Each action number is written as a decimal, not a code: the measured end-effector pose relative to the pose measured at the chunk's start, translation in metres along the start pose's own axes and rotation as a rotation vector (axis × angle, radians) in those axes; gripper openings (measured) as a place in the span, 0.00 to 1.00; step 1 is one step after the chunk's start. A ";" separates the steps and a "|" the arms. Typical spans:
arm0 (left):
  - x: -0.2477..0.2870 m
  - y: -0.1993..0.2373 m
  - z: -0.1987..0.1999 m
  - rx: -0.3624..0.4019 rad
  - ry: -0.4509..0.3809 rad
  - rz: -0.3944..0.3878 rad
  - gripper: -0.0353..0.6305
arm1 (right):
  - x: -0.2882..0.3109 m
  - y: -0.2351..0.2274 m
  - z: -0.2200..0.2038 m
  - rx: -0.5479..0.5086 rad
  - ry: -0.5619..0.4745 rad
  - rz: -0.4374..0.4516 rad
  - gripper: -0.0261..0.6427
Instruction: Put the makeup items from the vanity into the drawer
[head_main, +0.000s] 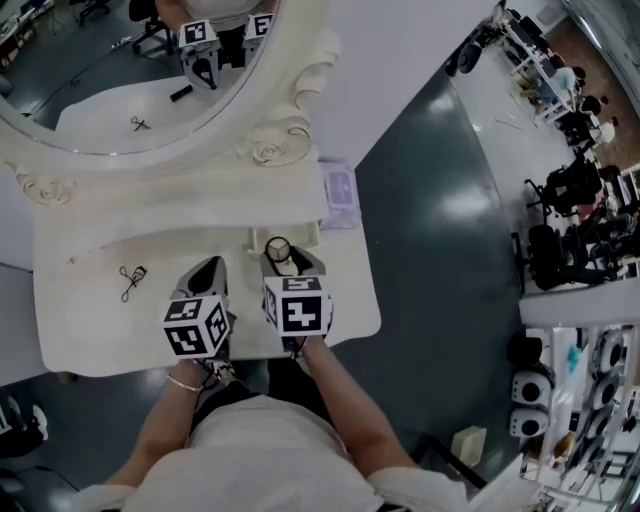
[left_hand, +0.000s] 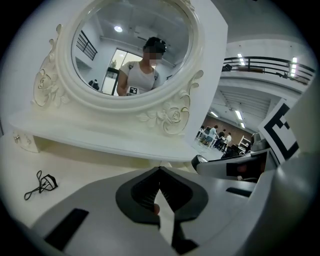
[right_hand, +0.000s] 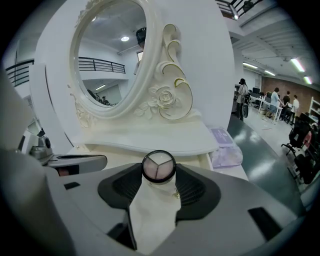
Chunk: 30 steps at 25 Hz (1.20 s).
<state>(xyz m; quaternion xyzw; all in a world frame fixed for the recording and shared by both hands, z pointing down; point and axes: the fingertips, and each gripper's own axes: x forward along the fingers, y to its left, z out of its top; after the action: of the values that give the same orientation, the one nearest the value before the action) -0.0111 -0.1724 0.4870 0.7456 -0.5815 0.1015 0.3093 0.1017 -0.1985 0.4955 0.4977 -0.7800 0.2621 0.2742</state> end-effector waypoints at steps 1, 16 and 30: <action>0.004 -0.002 0.000 0.003 0.003 -0.005 0.06 | 0.001 -0.003 0.000 0.000 0.004 -0.002 0.36; 0.048 -0.003 -0.014 -0.023 0.072 -0.015 0.06 | 0.039 -0.011 -0.005 -0.026 0.103 0.037 0.36; 0.055 0.013 -0.018 -0.056 0.093 0.012 0.06 | 0.059 -0.018 -0.007 0.001 0.159 0.041 0.36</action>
<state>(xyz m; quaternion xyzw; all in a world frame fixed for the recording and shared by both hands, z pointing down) -0.0027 -0.2083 0.5339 0.7275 -0.5736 0.1216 0.3564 0.0982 -0.2378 0.5434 0.4595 -0.7655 0.3067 0.3298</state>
